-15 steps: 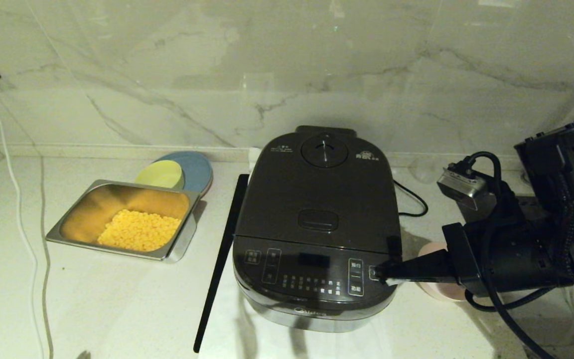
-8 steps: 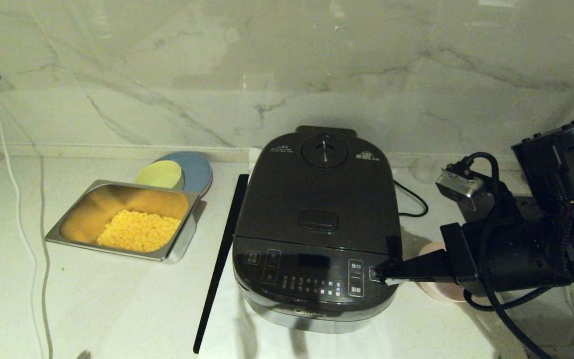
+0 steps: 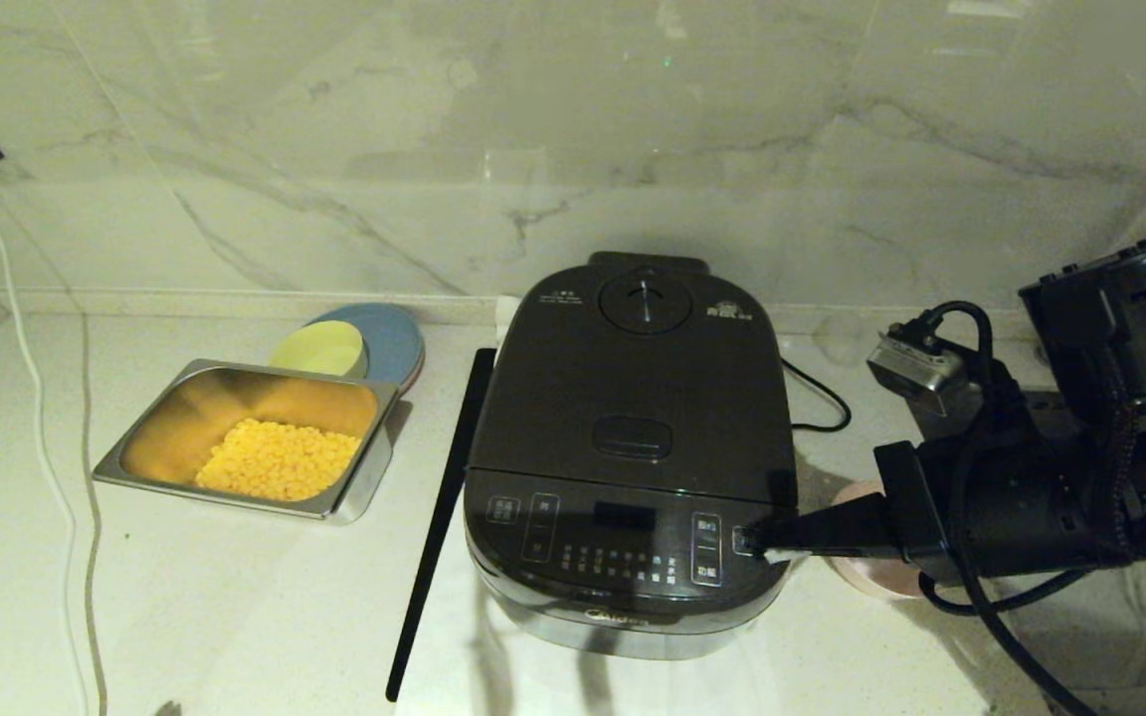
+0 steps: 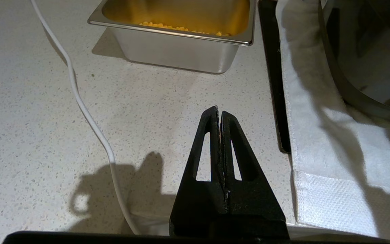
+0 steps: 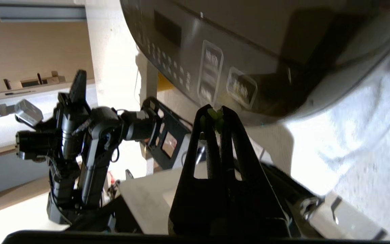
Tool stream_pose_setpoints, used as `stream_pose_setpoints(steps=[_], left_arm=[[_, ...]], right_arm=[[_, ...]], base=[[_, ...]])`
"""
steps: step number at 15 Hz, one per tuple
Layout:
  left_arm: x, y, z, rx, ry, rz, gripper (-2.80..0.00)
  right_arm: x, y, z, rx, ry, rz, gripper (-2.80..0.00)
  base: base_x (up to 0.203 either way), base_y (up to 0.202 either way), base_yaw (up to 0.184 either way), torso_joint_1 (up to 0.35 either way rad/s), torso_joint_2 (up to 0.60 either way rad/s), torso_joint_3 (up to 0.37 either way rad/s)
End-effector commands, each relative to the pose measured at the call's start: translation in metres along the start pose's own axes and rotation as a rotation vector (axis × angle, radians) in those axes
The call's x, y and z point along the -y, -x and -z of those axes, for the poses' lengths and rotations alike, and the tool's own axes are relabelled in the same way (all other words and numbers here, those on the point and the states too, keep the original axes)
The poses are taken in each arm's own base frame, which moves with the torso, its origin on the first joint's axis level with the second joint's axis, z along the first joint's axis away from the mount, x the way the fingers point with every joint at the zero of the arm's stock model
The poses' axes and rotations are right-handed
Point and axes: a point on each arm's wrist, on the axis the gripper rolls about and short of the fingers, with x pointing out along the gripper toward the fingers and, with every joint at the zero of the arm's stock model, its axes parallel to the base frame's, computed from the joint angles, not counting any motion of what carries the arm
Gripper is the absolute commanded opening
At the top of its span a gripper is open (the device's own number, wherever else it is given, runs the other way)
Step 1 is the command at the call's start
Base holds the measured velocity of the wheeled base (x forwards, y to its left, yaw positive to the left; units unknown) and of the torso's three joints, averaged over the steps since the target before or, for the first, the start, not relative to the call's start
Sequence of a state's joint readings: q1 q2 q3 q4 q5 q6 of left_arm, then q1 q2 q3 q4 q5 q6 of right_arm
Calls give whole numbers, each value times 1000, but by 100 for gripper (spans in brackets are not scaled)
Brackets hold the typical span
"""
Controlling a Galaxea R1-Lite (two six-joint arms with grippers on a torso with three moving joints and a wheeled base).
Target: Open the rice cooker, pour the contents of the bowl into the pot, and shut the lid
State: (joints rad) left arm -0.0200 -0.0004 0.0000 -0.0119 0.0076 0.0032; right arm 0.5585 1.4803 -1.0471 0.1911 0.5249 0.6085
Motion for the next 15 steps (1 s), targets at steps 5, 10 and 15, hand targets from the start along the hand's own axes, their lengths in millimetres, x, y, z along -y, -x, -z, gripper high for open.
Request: stream_pose_setpoints(steps=[5,10,15], left_arm=[[0,-1,3,-8,0,0,-280],[0,-1,3,-8,0,0,-280],[0,-1,3,-8,0,0,-280]], right_arm=[[3,-8,-4,-2,-6,-2,-280],[6,-15,-7,-4,-5,-2,-280],[2,-12,-8,10,5,-12,-280]], base=[[0,0,0,0,0,0],[0,0,0,0,0,0],[0,0,0,0,0,0]])
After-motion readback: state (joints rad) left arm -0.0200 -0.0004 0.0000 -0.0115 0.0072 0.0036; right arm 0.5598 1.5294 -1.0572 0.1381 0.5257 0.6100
